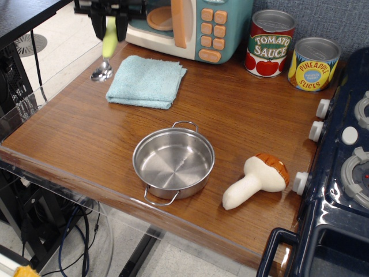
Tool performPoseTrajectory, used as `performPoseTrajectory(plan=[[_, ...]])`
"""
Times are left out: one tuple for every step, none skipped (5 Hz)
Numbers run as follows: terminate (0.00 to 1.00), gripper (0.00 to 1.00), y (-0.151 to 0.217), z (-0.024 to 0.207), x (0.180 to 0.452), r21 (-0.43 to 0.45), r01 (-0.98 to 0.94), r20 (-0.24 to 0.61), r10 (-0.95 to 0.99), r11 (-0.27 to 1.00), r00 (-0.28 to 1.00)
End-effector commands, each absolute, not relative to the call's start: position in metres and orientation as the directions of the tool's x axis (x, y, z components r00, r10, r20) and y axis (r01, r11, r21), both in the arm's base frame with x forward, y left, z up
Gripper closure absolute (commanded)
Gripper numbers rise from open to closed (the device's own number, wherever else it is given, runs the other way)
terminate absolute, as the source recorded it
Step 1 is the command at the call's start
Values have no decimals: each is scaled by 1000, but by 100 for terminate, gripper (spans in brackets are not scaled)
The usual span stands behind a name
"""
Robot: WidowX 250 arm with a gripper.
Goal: Pick up the spoon and place it in front of the tomato sauce next to the white utensil in the back right.
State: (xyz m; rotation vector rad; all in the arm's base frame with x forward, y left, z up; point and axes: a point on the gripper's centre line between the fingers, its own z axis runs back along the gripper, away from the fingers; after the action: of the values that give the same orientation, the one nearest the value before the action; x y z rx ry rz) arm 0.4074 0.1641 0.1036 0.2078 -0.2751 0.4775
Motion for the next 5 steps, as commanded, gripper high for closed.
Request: performPoseTrajectory(plan=[[0, 100, 120, 163, 396, 44, -385, 401, 337, 922, 852], [0, 100, 75, 166, 393, 45, -307, 407, 263, 951, 875], [0, 100, 33, 169, 395, 18, -269, 382, 242, 963, 892], [0, 100, -5, 165, 400, 16, -277, 355, 253, 961, 900], [0, 100, -40, 153, 404, 20, -268, 337, 246, 963, 909]])
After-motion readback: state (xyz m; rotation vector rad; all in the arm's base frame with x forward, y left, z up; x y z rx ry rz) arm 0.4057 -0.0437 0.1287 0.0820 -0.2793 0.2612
